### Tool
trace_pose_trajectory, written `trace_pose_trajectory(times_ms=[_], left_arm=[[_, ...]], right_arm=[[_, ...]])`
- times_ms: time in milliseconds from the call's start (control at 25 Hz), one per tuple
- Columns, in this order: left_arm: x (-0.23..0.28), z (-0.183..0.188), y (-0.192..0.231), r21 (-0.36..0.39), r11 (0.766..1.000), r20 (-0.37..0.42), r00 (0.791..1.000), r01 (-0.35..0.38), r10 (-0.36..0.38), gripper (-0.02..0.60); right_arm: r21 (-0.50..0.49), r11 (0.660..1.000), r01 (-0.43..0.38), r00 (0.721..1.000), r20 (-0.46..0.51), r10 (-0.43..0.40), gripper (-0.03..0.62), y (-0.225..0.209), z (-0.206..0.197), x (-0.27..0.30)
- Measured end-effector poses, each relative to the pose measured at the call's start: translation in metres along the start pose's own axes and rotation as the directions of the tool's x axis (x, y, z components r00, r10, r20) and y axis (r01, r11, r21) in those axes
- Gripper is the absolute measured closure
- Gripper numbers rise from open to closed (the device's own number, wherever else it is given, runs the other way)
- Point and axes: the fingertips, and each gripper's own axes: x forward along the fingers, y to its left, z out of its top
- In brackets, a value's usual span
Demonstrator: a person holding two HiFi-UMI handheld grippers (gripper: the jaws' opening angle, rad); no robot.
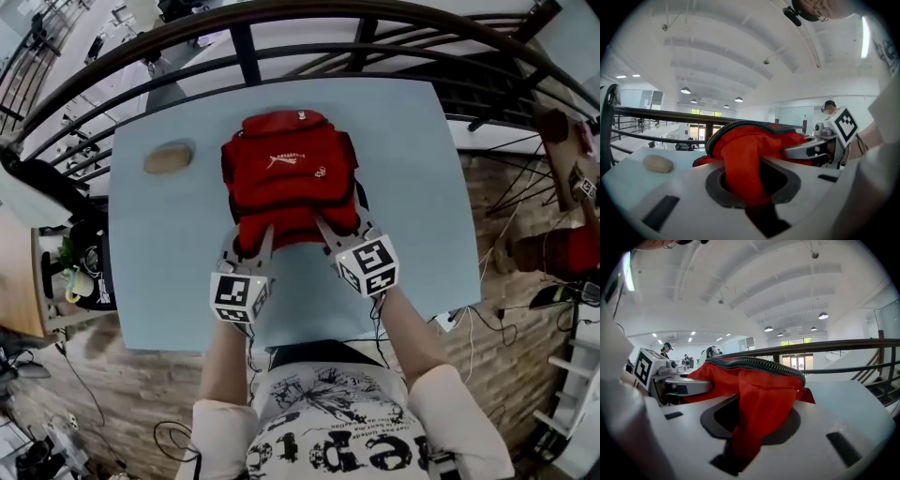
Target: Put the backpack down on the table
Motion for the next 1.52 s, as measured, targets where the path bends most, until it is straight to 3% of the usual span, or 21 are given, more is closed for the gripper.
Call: trace_pose_trajectory(times_ms=[240,600,800,960,1160,1320,1360,1440,1520], left_arm=[[-0.020,-0.054,-0.015,-0.039,0.999,-0.065,0.998,-0.023,0.020,0.531],[-0.038,-0.119,-0.015,-0.093,0.994,-0.143,0.989,-0.052,0.039,0.474],[-0.041,-0.137,-0.008,-0.100,0.990,-0.110,0.990,-0.095,0.084,0.393],[-0.050,-0.126,-0.001,-0.117,0.983,-0.046,0.989,-0.143,0.138,0.317],[-0.071,-0.101,-0.004,-0.064,0.979,0.017,0.981,-0.193,0.194,0.292],[-0.092,-0.090,-0.017,-0.070,0.977,-0.033,0.979,-0.202,0.200,0.301],[-0.098,-0.086,-0.021,-0.077,0.976,-0.042,0.979,-0.202,0.199,0.327],[-0.110,-0.073,-0.028,-0.090,0.975,-0.035,0.979,-0.203,0.200,0.473],[-0.118,-0.056,-0.037,-0.091,0.978,-0.018,0.982,-0.188,0.187,0.519]], right_arm=[[0.008,1.000,-0.017,0.997,-0.073,0.017,0.487,0.017,-0.054,-0.013],[0.027,1.000,-0.006,0.989,-0.151,0.009,0.462,0.034,-0.117,-0.017],[0.030,0.998,0.048,0.989,-0.139,-0.043,0.394,0.030,-0.134,-0.016],[0.041,0.996,0.078,0.992,-0.101,-0.073,0.256,0.027,-0.132,-0.025],[0.027,0.995,0.100,0.993,-0.065,-0.098,0.227,0.030,-0.119,-0.048],[0.015,0.992,0.129,0.991,-0.034,-0.129,0.259,0.037,-0.099,-0.075],[0.011,0.991,0.133,0.991,-0.025,-0.133,0.288,0.040,-0.093,-0.083],[-0.001,0.991,0.135,0.991,-0.001,-0.135,0.357,0.048,-0.079,-0.099],[-0.005,0.990,0.139,0.990,0.033,-0.138,0.433,0.053,-0.061,-0.113]])
